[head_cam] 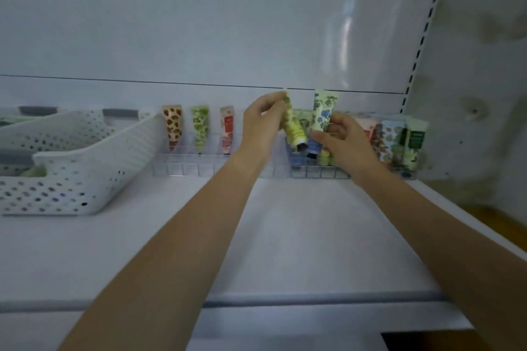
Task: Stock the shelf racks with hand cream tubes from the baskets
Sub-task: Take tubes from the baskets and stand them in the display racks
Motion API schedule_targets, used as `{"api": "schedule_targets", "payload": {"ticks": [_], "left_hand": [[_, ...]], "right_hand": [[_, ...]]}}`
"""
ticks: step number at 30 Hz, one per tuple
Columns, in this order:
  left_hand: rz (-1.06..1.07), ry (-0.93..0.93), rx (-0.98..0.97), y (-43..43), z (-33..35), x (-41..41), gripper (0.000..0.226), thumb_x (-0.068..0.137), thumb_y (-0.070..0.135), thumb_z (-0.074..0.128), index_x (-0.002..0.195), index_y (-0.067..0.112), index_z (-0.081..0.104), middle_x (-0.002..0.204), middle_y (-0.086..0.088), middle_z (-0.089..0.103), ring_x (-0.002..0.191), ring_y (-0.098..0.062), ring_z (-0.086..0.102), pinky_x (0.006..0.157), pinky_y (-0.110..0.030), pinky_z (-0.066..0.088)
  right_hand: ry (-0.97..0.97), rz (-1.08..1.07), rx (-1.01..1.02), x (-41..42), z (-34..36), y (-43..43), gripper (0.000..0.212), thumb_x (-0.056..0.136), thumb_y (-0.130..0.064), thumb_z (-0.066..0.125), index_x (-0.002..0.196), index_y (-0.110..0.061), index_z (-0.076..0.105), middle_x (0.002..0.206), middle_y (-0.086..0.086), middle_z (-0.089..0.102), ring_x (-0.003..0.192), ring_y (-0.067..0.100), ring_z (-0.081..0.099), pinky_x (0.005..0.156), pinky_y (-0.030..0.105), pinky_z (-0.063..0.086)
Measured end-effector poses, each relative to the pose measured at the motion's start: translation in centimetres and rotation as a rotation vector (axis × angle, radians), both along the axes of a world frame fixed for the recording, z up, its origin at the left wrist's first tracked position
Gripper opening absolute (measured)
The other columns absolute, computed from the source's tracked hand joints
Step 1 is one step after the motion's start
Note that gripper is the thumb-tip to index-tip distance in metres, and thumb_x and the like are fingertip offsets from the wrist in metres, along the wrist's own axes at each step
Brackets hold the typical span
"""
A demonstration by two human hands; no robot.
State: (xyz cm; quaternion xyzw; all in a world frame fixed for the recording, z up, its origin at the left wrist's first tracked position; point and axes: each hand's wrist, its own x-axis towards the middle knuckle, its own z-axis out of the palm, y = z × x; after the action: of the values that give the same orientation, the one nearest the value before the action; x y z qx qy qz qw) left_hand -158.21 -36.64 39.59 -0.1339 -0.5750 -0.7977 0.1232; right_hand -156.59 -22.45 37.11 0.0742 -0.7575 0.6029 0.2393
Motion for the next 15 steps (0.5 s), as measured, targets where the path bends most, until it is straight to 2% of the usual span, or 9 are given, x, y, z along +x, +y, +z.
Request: {"api": "schedule_targets", "payload": {"ticks": [2,4,7,9,11,15], "left_hand": [[0.065,0.006,-0.051,1.1,-1.4,0.0,0.033,0.086,-0.007,0.046,0.109,0.009,0.063,0.101,-0.003,0.06,0.088,-0.014,0.058,0.081,-0.027,0.053],[0.132,0.027,-0.119,1.5,-2.0,-0.2,0.038,0.085,-0.008,0.047,0.116,0.008,0.061,0.113,-0.004,0.059,0.095,-0.014,0.057,0.088,-0.031,0.052],[0.171,0.071,-0.185,0.4,-2.4,-0.8,0.037,0.086,-0.006,0.049,0.117,0.01,0.061,0.113,-0.002,0.058,0.085,-0.006,0.059,0.075,-0.017,0.054],[0.187,0.072,-0.232,-0.7,-2.8,-1.3,0.036,0.087,-0.006,0.05,0.116,0.011,0.062,0.108,0.001,0.058,0.077,-0.002,0.058,0.065,-0.01,0.052],[0.194,0.048,-0.226,-1.3,-2.9,-1.8,0.035,0.087,-0.006,0.05,0.115,0.012,0.062,0.101,0.005,0.058,0.075,-0.002,0.058,0.065,-0.011,0.053],[0.155,0.039,-0.194,-1.2,-2.6,-2.2,0.033,0.088,-0.006,0.05,0.111,0.014,0.062,0.096,0.012,0.056,0.08,-0.004,0.058,0.064,-0.01,0.052]], "right_hand": [[0.011,-0.061,0.047,-0.3,-0.4,1.2,0.031,0.086,-0.008,0.064,0.113,-0.006,0.05,0.101,0.009,0.059,0.088,0.02,0.059,0.081,0.033,0.05],[0.021,-0.115,0.133,-0.8,-0.6,1.7,0.034,0.087,-0.011,0.063,0.117,-0.003,0.048,0.101,0.009,0.056,0.092,0.022,0.057,0.084,0.035,0.048],[0.045,-0.221,0.303,-1.8,-0.7,1.6,0.03,0.089,-0.014,0.061,0.114,-0.003,0.049,0.104,0.013,0.057,0.093,0.024,0.056,0.08,0.032,0.046],[0.066,-0.26,0.331,-2.4,-1.1,1.1,0.029,0.089,-0.012,0.059,0.114,-0.002,0.048,0.104,0.015,0.056,0.091,0.024,0.054,0.083,0.036,0.047],[0.072,-0.299,0.361,-2.8,-1.8,0.8,0.031,0.089,-0.012,0.059,0.116,-0.003,0.047,0.106,0.016,0.058,0.094,0.027,0.055,0.084,0.042,0.048],[0.033,-0.393,0.51,-3.4,-2.7,0.9,0.036,0.087,-0.021,0.062,0.116,-0.006,0.047,0.105,0.013,0.06,0.098,0.029,0.054,0.08,0.044,0.049]]}}
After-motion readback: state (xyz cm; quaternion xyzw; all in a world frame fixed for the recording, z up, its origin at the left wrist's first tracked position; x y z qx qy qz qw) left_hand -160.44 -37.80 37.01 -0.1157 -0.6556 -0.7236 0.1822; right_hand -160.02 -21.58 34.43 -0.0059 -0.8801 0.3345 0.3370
